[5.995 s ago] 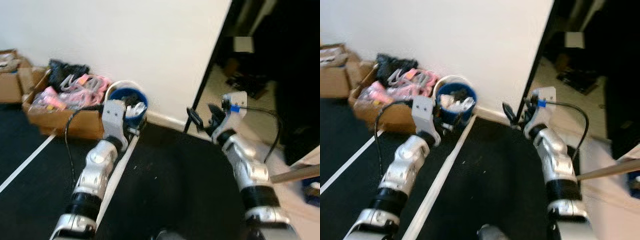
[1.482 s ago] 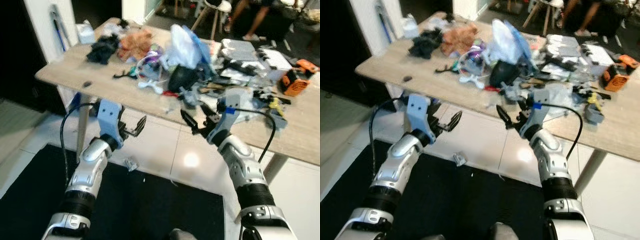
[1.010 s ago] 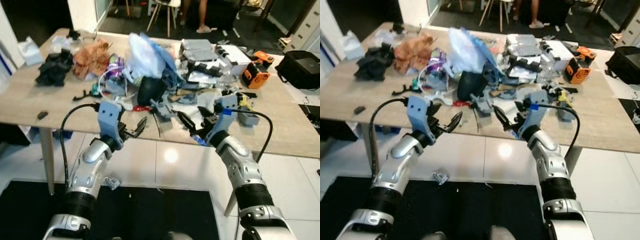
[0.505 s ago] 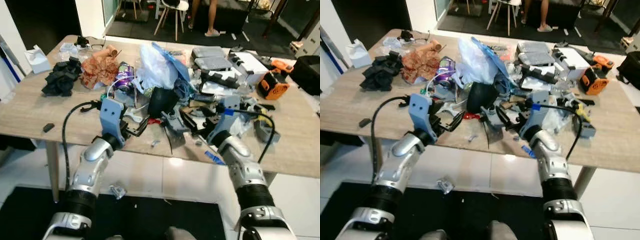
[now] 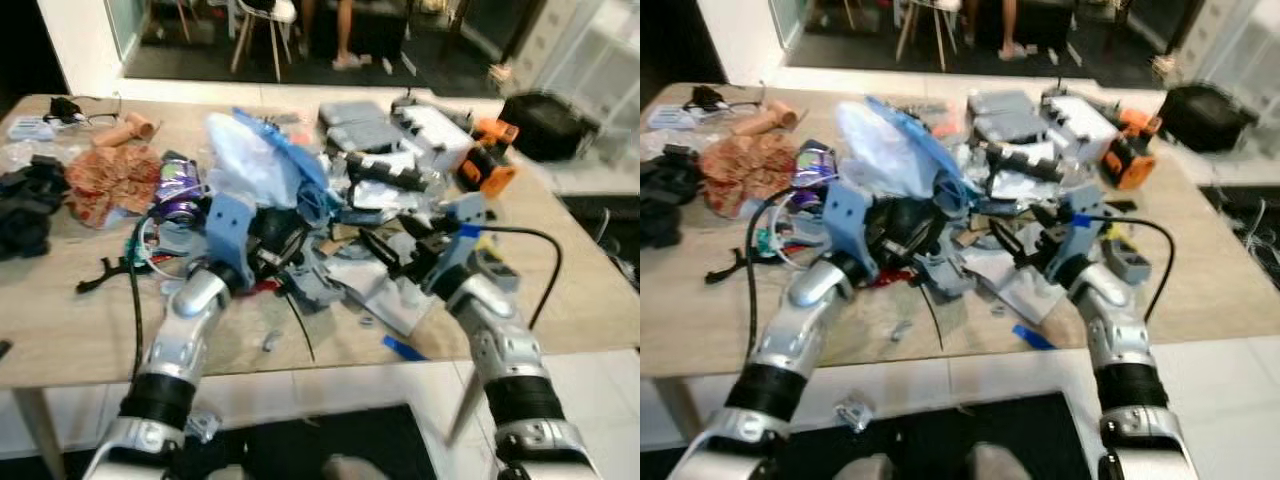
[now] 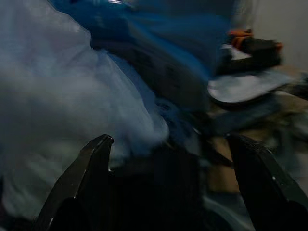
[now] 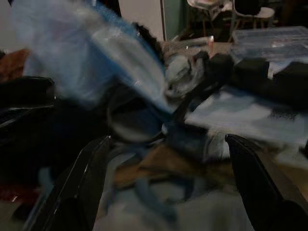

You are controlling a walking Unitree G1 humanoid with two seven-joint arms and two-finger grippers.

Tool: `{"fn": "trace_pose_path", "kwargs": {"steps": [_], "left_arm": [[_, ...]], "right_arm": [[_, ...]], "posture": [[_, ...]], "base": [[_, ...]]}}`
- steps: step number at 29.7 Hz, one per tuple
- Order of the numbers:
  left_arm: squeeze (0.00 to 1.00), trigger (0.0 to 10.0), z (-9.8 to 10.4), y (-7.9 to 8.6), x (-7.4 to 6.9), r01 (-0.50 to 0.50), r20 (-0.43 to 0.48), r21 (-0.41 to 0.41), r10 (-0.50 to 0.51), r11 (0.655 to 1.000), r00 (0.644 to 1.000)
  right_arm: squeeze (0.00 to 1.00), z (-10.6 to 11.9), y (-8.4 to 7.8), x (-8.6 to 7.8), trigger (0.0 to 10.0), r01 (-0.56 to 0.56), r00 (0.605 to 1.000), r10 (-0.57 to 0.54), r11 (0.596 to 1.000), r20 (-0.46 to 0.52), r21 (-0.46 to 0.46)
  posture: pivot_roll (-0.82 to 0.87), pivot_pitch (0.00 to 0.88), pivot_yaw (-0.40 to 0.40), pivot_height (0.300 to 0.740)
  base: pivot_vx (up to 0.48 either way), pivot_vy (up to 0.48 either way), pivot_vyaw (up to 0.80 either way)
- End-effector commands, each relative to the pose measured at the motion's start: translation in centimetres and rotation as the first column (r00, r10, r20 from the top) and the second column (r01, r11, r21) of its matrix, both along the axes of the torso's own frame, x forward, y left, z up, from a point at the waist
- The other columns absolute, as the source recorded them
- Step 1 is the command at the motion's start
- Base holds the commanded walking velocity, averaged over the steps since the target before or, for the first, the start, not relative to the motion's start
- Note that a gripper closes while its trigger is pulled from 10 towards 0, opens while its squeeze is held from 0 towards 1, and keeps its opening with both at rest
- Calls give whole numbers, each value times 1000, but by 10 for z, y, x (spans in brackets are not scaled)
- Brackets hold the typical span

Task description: Picking trash to rubbish bin

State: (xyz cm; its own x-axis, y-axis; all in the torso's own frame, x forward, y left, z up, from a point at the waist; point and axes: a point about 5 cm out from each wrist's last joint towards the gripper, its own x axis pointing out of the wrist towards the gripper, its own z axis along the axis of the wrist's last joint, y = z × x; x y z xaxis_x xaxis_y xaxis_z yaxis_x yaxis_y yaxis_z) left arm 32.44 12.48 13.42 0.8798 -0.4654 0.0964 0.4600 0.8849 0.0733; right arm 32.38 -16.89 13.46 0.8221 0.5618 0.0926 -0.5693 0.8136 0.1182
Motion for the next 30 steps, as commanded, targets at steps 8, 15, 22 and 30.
{"fn": "trace_pose_path", "kwargs": {"steps": [8,15,22,30], "left_arm": [[0,10000,21,24,4,-64,62,6,64,998,996],[1000,10000,40,50,2,-77,117,44,71,996,991],[1000,10000,37,56,-6,2,79,132,-13,991,997],[251,10000,13,34,-12,132,-52,186,-124,974,991]], "right_arm": [[0,1,-2,-7,10000,-52,998,53,998,15,-24],[0,0,-1,-8,10000,-66,998,66,997,14,-36],[0,-2,-1,-8,10000,-75,997,76,995,8,-61],[0,-2,-9,-16,10000,-221,975,219,938,-38,-269]], "posture": [[-73,0,-45,740],[-69,0,-46,740],[-70,0,-47,740],[-72,0,-43,740]], "base": [[0,0,0],[0,0,0],[0,0,0],[0,0,0]]}}
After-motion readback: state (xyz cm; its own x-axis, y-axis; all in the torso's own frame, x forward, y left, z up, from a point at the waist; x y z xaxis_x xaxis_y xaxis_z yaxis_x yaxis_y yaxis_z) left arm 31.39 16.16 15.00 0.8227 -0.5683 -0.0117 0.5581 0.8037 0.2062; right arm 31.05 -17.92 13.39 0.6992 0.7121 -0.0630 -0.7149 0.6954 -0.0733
